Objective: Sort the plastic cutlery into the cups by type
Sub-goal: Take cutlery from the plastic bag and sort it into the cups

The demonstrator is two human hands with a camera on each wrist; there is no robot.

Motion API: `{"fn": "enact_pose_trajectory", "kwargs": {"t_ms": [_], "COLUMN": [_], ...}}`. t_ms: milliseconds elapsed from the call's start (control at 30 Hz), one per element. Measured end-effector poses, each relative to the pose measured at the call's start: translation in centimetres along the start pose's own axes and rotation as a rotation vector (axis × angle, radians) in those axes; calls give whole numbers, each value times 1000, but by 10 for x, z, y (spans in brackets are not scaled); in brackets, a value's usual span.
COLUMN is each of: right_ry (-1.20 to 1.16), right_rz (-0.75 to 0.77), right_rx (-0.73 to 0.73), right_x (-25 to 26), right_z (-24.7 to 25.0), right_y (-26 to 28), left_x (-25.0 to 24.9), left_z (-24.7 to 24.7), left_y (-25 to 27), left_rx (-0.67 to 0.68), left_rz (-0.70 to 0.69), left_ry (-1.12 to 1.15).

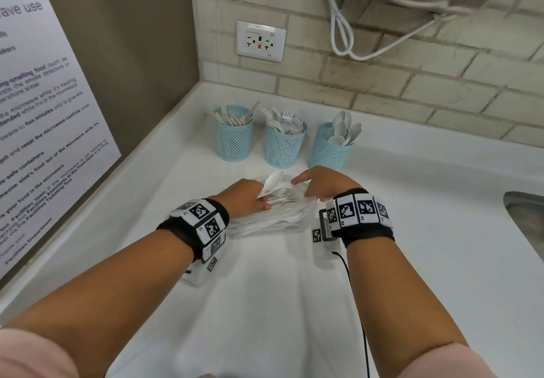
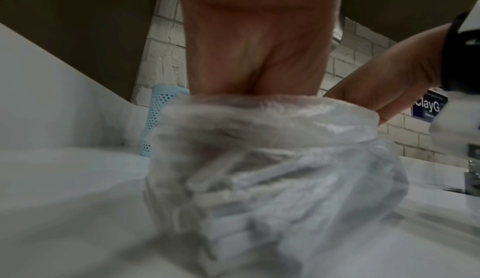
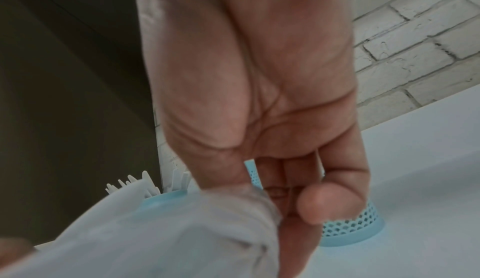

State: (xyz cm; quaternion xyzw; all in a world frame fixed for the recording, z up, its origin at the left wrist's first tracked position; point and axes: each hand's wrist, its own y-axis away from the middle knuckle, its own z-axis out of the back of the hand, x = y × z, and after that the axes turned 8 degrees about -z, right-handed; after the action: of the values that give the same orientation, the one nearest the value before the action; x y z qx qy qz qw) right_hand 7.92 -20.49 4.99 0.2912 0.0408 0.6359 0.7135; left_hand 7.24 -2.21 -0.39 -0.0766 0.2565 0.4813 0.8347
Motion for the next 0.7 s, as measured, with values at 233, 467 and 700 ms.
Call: {"fn": "enact_pose_trajectory", "kwargs": {"t_ms": [233,467,700], "right_ry": [-34,-35,-893], "right_rz": [-1,31,158], "right_rx": [4,-33,30], "right_x": [-3,-4,20], "right_z": [-1,6,15], "right_y": [-2,-7,-5], "left_x": [5,9,-11], "left_z": [1,13,35], "left_y": [-1,-2,-6], "left_rx": [-22,-45,-241], "left_rz": [23,80,31], "left_ry": [17,197,527]}}
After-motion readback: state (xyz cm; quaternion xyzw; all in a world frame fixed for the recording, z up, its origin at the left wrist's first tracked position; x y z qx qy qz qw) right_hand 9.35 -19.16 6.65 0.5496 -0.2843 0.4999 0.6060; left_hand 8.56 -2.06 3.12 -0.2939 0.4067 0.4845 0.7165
